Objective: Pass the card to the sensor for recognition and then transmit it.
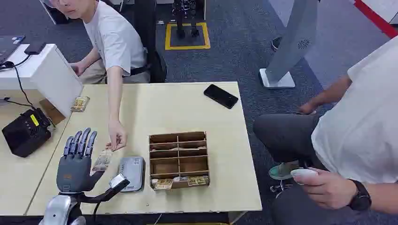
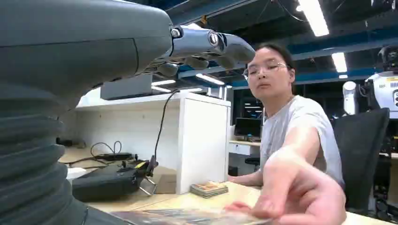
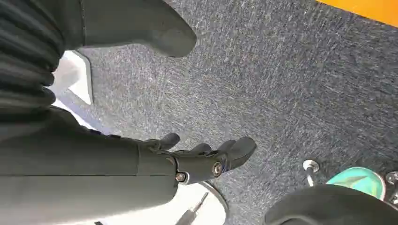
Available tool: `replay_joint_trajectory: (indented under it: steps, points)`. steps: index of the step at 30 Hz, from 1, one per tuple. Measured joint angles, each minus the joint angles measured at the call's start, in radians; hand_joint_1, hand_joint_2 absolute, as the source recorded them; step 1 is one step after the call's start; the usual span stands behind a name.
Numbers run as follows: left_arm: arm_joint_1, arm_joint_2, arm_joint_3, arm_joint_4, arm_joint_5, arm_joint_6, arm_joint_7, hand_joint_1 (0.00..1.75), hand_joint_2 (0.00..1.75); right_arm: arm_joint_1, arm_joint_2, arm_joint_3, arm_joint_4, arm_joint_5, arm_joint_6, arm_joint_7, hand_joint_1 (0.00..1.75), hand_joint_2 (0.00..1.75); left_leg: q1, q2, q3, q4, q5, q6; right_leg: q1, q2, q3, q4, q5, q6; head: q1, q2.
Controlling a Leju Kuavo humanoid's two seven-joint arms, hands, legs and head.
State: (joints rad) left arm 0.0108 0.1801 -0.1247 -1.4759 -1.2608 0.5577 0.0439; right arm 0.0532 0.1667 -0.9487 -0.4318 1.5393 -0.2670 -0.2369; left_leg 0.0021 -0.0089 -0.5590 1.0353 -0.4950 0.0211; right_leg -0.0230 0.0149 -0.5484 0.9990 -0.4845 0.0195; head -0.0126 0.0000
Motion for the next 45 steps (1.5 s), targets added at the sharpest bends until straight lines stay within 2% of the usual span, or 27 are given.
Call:
replay_joint_trajectory:
  steps: [1,2,3,5,7,13,14,19,24,35,38,42,45]
  points:
    - [0.000,0.000,0.000,0.000,0.000,0.000,0.000,0.26,1.75,0.000,0.000,0.000,0.000,0.000,0.000,0.000,0.00,1.75,0.000,0.000,0.000,0.000,0.000,0.000,0.000,0.000,0.000,0.000,0.000,0.000,0.000,0.000]
    - [0.000,0.000,0.000,0.000,0.000,0.000,0.000,1.01,1.75,0.000,0.000,0.000,0.000,0.000,0.000,0.000,0.00,1.75,0.000,0.000,0.000,0.000,0.000,0.000,0.000,0.000,0.000,0.000,0.000,0.000,0.000,0.000]
    - [0.000,0.000,0.000,0.000,0.000,0.000,0.000,1.59,1.75,0.000,0.000,0.000,0.001,0.000,0.000,0.000,0.00,1.75,0.000,0.000,0.000,0.000,0.000,0.000,0.000,0.000,0.000,0.000,0.000,0.000,0.000,0.000]
    - [0.000,0.000,0.000,0.000,0.000,0.000,0.001,1.54,1.75,0.000,0.000,0.000,0.002,0.000,0.000,0.000,0.00,1.75,0.000,0.000,0.000,0.000,0.000,0.000,0.000,0.000,0.000,0.000,0.000,0.000,0.000,0.000]
    - [0.000,0.000,0.000,0.000,-0.002,-0.001,0.005,1.69,1.75,0.000,0.000,0.000,0.004,0.000,-0.001,0.004,0.00,1.75,0.000,0.000,0.000,0.000,0.000,0.000,0.000,0.000,0.000,0.000,0.000,0.000,0.000,0.000]
    - [0.000,0.000,0.000,0.000,-0.006,-0.002,0.008,1.69,1.75,-0.001,-0.001,0.000,0.014,0.000,0.003,0.019,0.00,1.75,0.000,0.000,0.000,0.000,0.000,0.000,0.000,0.000,0.000,0.000,0.000,0.000,0.000,0.000]
    - [0.000,0.000,0.000,0.000,-0.006,-0.002,0.008,1.75,1.75,-0.001,-0.001,0.000,0.015,0.000,0.003,0.020,0.00,1.75,0.000,0.000,0.000,0.000,0.000,0.000,0.000,0.000,0.000,0.000,0.000,0.000,0.000,0.000]
    - [-0.002,0.000,0.000,0.000,0.002,-0.002,0.008,1.75,1.75,-0.002,-0.002,0.000,0.017,0.000,0.000,0.021,0.00,1.75,0.000,0.000,0.000,0.000,0.000,0.000,0.000,0.001,0.000,0.000,0.000,0.000,0.000,0.000]
    - [-0.002,0.000,0.000,0.000,0.055,-0.003,-0.012,1.75,1.75,-0.004,-0.003,0.000,0.019,0.000,-0.009,0.015,0.00,1.75,0.000,0.000,0.000,0.000,0.000,0.000,0.000,0.001,0.000,0.000,0.000,0.000,0.000,0.000]
    - [-0.002,0.000,0.000,0.000,0.072,-0.003,-0.015,1.75,1.75,-0.007,-0.005,0.000,0.024,0.000,-0.012,0.014,0.00,1.75,0.000,0.000,0.000,0.000,0.000,0.000,0.000,0.000,0.000,0.000,0.000,0.000,0.000,0.000]
    - [-0.002,0.000,0.000,0.000,0.103,-0.003,-0.037,1.75,1.75,-0.007,-0.006,0.000,0.024,0.000,-0.014,0.011,0.00,1.75,0.000,0.000,0.000,0.000,0.000,0.000,0.000,0.000,0.000,0.000,0.000,0.000,0.000,0.000]
    - [0.000,0.001,0.000,-0.001,0.226,0.000,-0.120,1.75,1.75,-0.008,-0.010,0.000,0.031,0.000,-0.019,0.007,0.00,1.75,0.000,0.000,0.000,0.000,0.000,0.000,0.000,0.000,0.000,0.000,0.000,0.000,0.000,0.000]
    - [0.004,-0.002,0.000,-0.012,0.287,-0.002,-0.148,1.75,1.75,-0.009,-0.012,0.000,0.034,0.000,-0.022,0.007,0.00,1.75,0.000,0.000,0.000,0.000,0.000,0.000,0.000,0.000,0.000,0.000,0.000,0.000,0.000,0.000]
